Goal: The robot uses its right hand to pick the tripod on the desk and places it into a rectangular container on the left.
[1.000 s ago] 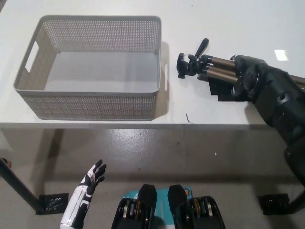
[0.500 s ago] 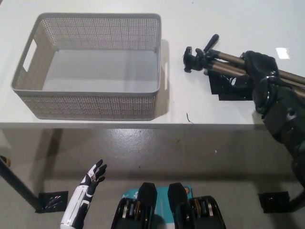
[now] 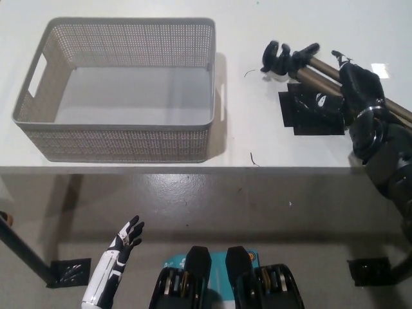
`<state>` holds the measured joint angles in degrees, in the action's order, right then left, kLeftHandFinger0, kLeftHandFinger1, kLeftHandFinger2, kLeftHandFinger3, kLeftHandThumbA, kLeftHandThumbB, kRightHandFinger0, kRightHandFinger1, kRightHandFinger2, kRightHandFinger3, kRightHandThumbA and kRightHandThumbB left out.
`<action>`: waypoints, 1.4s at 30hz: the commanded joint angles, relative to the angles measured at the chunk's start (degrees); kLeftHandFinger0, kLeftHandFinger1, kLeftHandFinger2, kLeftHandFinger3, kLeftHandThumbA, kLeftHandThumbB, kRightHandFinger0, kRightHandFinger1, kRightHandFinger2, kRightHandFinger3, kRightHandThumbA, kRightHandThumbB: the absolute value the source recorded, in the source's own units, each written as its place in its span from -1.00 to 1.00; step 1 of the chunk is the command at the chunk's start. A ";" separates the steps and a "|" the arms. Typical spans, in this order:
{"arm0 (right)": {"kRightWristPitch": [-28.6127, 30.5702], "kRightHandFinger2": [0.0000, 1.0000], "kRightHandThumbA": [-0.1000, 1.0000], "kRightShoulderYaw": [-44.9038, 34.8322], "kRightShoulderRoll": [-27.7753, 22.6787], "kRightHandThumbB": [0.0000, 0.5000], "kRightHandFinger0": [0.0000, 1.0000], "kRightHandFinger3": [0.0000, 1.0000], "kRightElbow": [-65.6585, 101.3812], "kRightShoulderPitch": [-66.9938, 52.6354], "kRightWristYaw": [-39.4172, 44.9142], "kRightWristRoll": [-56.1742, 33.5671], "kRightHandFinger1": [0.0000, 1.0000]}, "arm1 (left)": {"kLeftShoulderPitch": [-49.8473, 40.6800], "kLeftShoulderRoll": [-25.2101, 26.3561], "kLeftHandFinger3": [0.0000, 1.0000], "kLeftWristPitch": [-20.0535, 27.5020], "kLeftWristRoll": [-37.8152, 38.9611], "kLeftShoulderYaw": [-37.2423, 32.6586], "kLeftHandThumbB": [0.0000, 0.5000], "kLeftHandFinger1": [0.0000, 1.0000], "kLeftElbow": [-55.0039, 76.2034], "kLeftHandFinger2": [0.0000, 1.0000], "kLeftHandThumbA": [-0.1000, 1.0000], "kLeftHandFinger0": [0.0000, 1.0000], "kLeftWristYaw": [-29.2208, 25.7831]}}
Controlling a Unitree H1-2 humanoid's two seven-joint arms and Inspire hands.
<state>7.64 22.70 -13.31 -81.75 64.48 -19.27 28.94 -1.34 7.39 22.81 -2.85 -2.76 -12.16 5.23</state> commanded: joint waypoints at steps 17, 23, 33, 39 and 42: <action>9.80 0.76 -1.00 -1.53 -4.35 -0.58 -1.00 1.00 9.30 16.13 -9.30 0.81 -0.04 | -0.66 0.54 1.00 -0.04 0.97 0.27 -0.30 1.00 1.80 1.00 1.00 1.00 0.46; 8.51 0.71 -1.00 -1.45 -3.86 -0.64 -1.00 1.00 12.90 19.29 -7.77 1.50 -0.03 | -0.25 0.51 1.00 1.15 0.51 0.24 -0.23 1.00 0.68 1.00 1.00 1.00 0.20; 8.96 0.41 -1.00 3.64 2.90 -0.50 -1.00 0.65 25.67 20.11 -6.72 7.78 -0.44 | -0.99 1.17 1.00 1.09 0.10 -0.38 -0.07 1.00 0.21 1.00 1.00 1.00 0.95; 6.71 0.21 -1.00 8.14 9.52 -0.12 -1.00 -0.05 24.24 20.59 -6.66 11.53 -0.88 | -0.69 1.45 1.00 2.89 -0.95 -0.99 -0.11 1.00 -0.98 1.00 1.00 1.00 0.77; 6.86 0.29 -1.00 9.65 11.85 -0.11 -1.00 0.10 21.96 20.99 -8.35 12.68 -0.92 | -0.65 1.29 1.00 3.24 -0.33 -1.25 -0.03 1.00 -1.48 1.00 1.00 1.00 1.01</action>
<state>13.67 31.47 -2.99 -59.42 78.41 -23.21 38.04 -2.22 8.02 23.25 -3.12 -3.51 -13.76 5.30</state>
